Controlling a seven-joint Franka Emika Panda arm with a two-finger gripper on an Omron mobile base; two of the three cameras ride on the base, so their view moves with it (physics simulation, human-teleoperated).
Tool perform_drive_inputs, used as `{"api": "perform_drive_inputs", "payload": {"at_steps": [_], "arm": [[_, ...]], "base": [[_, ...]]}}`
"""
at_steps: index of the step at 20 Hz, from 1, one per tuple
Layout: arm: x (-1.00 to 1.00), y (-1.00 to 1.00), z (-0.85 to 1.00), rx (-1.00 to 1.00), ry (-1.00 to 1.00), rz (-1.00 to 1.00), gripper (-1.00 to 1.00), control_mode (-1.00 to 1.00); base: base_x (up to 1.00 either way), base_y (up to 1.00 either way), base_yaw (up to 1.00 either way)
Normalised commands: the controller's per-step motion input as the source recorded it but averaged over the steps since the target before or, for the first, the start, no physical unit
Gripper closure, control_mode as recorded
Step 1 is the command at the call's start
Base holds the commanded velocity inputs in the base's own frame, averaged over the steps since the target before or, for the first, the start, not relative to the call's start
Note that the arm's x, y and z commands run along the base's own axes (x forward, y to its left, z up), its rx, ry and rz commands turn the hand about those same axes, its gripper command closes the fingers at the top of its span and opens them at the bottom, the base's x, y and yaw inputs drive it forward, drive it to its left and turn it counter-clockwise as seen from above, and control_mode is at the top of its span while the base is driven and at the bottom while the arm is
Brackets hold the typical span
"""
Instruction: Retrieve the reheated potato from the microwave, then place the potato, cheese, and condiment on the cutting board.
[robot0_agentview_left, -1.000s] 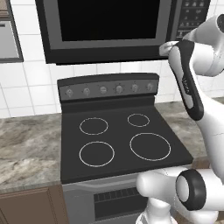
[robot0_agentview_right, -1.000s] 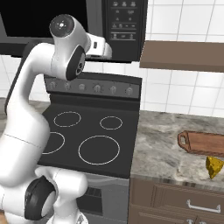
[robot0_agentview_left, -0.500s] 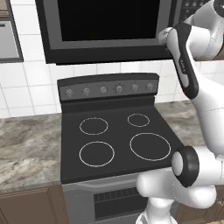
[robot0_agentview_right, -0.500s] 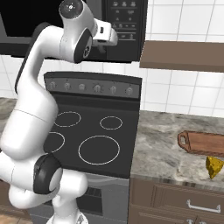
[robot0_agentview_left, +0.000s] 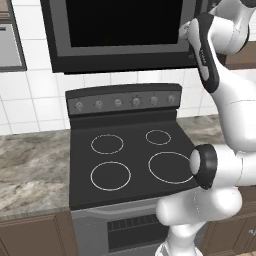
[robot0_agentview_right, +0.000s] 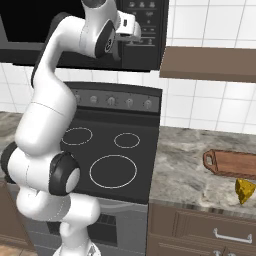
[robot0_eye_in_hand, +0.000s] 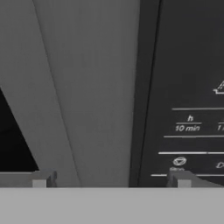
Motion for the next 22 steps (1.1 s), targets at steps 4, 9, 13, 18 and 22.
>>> {"api": "perform_drive_inputs", "payload": {"at_steps": [4, 9, 13, 18, 22], "arm": [[0.37, -0.02, 0.03, 0.0, -0.01, 0.0, -1.0, -1.0], [0.37, 0.1, 0.0, 0.0, -0.11, 0.0, -1.0, -1.0], [0.37, 0.14, -0.07, -0.01, -0.17, 0.0, 1.0, -1.0], [0.27, 0.21, -0.23, -0.02, -0.38, 0.0, 1.0, -1.0], [0.31, 0.23, -0.29, -0.01, -0.46, 0.0, 1.0, -1.0]], "base": [[0.0, 0.0, 0.0], [0.0, 0.0, 0.0], [0.0, 0.0, 0.0], [0.0, 0.0, 0.0], [0.0, 0.0, 0.0]]}}
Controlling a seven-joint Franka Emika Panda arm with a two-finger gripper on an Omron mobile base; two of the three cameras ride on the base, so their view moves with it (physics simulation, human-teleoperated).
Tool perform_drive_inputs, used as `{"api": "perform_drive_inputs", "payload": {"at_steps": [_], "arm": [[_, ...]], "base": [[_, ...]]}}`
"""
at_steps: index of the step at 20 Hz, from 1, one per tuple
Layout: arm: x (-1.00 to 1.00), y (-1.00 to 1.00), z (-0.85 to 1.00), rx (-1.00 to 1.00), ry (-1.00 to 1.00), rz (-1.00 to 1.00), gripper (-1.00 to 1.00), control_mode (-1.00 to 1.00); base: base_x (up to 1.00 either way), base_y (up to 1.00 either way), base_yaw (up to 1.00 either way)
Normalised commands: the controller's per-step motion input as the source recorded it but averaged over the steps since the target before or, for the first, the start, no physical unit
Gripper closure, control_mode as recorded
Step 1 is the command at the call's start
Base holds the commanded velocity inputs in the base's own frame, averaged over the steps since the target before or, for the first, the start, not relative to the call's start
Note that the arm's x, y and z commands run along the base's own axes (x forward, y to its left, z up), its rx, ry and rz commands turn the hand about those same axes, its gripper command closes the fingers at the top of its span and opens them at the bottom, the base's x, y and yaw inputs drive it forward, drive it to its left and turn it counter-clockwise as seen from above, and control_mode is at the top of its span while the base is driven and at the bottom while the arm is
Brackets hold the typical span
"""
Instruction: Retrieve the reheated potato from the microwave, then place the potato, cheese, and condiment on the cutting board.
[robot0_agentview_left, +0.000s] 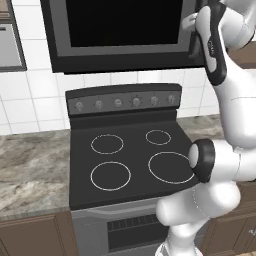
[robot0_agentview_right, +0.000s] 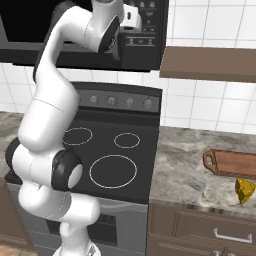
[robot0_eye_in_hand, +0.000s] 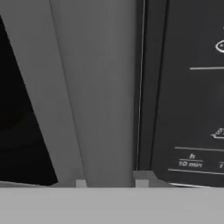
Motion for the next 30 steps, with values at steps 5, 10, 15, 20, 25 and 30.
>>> {"api": "perform_drive_inputs", "payload": {"at_steps": [5, 10, 15, 20, 25, 30], "arm": [[0.3, 0.28, -0.4, 0.0, -0.45, 0.0, 1.0, -1.0], [0.05, 0.38, -0.3, 0.01, -0.2, 0.0, 1.0, -1.0], [-0.2, 0.41, -0.05, 0.09, 0.06, 0.11, 1.0, -1.0], [-0.49, 0.37, 0.01, 0.09, 0.14, 0.14, 1.0, -1.0], [-0.59, 0.33, 0.02, 0.06, 0.2, 0.05, 1.0, -1.0], [-0.62, 0.33, 0.0, 0.03, 0.13, 0.0, 1.0, -1.0]], "base": [[0.0, 0.0, 0.0], [0.0, 0.0, 0.0], [0.0, 0.0, 0.0], [0.0, 0.0, 0.0], [0.0, 0.0, 0.0], [0.0, 0.0, 0.0]]}}
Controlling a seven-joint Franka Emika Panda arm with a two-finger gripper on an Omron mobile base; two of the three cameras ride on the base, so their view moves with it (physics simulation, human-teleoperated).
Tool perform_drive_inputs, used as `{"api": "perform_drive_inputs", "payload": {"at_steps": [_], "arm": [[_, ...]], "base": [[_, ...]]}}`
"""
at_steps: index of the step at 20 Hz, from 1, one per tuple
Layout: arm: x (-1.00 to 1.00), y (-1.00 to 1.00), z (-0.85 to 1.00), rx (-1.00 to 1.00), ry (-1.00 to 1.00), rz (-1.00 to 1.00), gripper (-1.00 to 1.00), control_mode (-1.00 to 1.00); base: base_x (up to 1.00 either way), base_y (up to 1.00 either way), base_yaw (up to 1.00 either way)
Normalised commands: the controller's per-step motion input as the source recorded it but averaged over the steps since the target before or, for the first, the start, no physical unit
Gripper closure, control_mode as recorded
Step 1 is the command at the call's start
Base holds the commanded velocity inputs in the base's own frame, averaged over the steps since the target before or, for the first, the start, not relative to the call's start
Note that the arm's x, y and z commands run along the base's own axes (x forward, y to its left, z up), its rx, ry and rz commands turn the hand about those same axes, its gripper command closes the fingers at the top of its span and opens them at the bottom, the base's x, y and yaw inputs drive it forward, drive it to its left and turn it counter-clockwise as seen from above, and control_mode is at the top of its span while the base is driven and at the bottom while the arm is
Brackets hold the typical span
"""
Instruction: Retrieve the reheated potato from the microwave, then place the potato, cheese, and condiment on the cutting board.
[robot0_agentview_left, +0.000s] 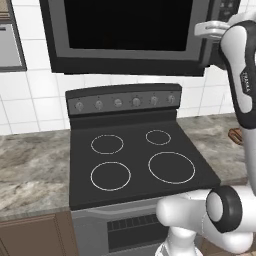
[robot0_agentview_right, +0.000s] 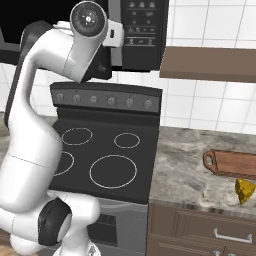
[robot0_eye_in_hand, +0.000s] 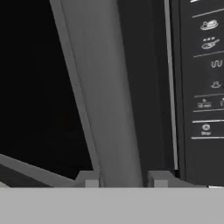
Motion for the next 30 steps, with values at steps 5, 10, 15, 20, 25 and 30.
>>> {"api": "perform_drive_inputs", "payload": {"at_steps": [5, 10, 15, 20, 25, 30], "arm": [[-0.61, 0.36, 0.0, 0.03, 0.07, 0.0, 1.0, -1.0], [-0.66, 0.38, 0.0, 0.03, 0.0, 0.0, 1.0, -1.0], [-0.71, 0.39, -0.01, 0.05, -0.04, -0.04, 1.0, -1.0], [-0.68, 0.39, 0.0, 0.06, -0.03, -0.04, 1.0, -1.0], [-0.59, 0.44, -0.01, 0.07, -0.01, -0.01, 1.0, -1.0], [-0.48, 0.43, -0.01, 0.06, 0.0, 0.0, 1.0, -1.0]], "base": [[0.0, 0.0, 0.0], [0.0, 0.0, 0.0], [0.0, 0.0, 0.0], [0.0, 0.0, 0.0], [0.0, 0.0, 0.0], [0.0, 0.0, 0.0]]}}
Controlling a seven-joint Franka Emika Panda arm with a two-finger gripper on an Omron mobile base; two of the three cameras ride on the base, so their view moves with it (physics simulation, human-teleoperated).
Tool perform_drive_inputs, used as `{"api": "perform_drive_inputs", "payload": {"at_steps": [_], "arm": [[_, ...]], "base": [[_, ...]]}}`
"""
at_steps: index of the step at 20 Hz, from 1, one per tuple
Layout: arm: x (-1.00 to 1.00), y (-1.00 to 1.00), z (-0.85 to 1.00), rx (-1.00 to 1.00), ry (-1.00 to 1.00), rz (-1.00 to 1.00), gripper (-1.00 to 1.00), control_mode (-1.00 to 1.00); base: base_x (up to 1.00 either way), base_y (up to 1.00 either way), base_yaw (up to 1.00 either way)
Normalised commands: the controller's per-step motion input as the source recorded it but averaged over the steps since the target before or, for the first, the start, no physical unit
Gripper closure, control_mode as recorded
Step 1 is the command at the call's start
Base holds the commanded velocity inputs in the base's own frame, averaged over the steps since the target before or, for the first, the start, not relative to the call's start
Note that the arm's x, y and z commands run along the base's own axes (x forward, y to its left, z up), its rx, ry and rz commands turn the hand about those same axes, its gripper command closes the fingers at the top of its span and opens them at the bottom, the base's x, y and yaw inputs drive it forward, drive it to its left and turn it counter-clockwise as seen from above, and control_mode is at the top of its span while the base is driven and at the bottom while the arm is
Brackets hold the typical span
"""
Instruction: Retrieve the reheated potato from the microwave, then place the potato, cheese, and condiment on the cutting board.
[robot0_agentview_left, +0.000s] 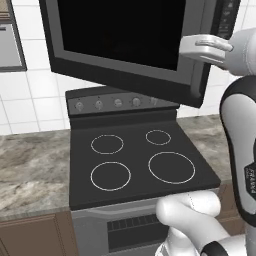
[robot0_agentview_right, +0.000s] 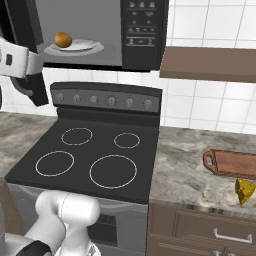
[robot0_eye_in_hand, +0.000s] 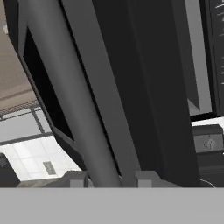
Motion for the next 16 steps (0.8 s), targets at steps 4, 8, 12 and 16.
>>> {"api": "perform_drive_inputs", "payload": {"at_steps": [4, 8, 12, 16], "arm": [[-0.47, 0.36, -0.09, 0.05, 0.0, 0.0, -1.0, -1.0], [-0.33, -0.07, -0.14, 0.1, 0.02, -0.08, -1.0, -1.0], [-0.64, -0.23, -0.02, 0.14, 0.0, -0.06, -1.0, -1.0], [-0.4, -0.44, 0.0, 0.18, 0.0, -0.08, -1.0, -1.0]], "base": [[0.0, 0.0, 0.0], [0.0, 0.0, 0.0], [0.0, 0.0, 0.0], [0.0, 0.0, 0.0]]}}
